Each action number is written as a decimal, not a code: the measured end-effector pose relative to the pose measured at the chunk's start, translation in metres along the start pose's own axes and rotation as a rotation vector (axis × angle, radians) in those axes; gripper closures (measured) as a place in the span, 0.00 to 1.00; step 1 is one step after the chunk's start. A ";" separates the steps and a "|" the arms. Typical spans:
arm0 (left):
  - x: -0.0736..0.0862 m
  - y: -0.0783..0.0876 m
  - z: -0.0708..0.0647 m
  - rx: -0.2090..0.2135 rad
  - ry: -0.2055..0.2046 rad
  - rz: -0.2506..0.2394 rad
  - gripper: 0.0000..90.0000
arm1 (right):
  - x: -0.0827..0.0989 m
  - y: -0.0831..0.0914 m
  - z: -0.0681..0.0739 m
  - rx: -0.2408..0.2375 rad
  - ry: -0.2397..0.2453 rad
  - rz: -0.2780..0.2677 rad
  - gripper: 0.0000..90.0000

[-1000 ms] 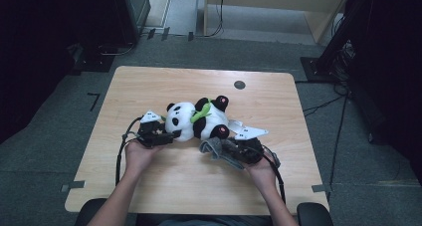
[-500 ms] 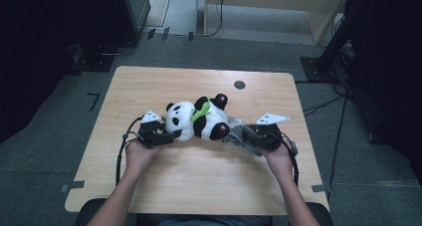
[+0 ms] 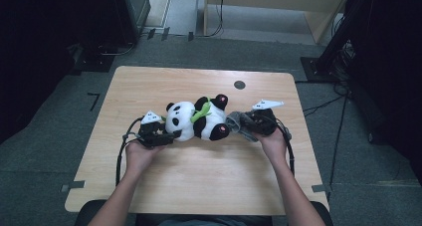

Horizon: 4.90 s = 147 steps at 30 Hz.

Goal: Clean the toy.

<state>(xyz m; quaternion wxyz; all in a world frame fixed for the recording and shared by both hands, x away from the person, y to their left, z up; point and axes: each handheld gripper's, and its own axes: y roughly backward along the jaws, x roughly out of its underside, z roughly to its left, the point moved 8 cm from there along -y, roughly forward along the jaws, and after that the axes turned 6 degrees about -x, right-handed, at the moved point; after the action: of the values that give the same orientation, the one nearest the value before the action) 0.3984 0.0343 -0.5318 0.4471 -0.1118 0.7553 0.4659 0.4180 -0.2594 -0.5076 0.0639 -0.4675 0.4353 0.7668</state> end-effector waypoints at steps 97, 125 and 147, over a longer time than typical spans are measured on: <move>-0.003 -0.001 0.002 -0.020 -0.047 -0.028 0.23 | -0.022 0.020 0.030 -0.010 -0.007 -0.166 0.21; -0.012 -0.004 0.005 -0.014 -0.006 -0.029 0.23 | -0.014 -0.049 0.077 -0.122 0.125 -0.107 0.15; -0.026 0.014 -0.004 0.009 -0.120 -0.134 0.15 | -0.041 -0.019 0.058 -0.044 0.059 -0.119 0.62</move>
<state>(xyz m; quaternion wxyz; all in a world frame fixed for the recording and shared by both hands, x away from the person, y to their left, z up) 0.4021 0.0322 -0.5024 0.5223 -0.1320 0.7201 0.4373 0.4116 -0.1930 -0.4764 0.0860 -0.5161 0.3915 0.7570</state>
